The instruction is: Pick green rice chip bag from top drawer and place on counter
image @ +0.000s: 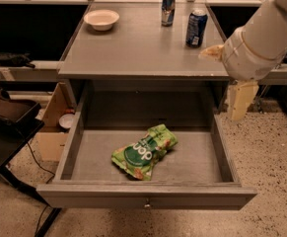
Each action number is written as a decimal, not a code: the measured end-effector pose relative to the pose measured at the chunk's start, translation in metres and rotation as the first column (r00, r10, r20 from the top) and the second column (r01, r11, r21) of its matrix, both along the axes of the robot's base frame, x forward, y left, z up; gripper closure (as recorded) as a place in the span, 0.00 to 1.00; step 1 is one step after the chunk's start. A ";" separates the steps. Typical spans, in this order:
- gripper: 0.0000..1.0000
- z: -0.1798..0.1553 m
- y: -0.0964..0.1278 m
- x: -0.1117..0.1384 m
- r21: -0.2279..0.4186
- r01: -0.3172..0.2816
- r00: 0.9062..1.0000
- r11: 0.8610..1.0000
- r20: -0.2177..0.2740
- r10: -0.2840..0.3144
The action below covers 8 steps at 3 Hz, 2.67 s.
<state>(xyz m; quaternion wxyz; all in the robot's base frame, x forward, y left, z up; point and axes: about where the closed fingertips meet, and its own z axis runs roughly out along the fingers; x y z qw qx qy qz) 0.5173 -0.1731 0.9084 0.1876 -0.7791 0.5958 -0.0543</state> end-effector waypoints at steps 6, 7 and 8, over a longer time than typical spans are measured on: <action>0.00 -0.181 0.100 0.022 -0.199 -0.475 0.880 0.857 -0.135 0.456; 0.00 -0.225 0.120 0.024 -0.200 -0.502 0.862 0.841 -0.189 0.470; 0.00 -0.259 0.139 0.023 -0.176 -0.524 0.845 0.833 -0.224 0.485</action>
Offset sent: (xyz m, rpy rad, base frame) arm -0.0062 0.0157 -0.0285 0.0021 -0.0041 0.1381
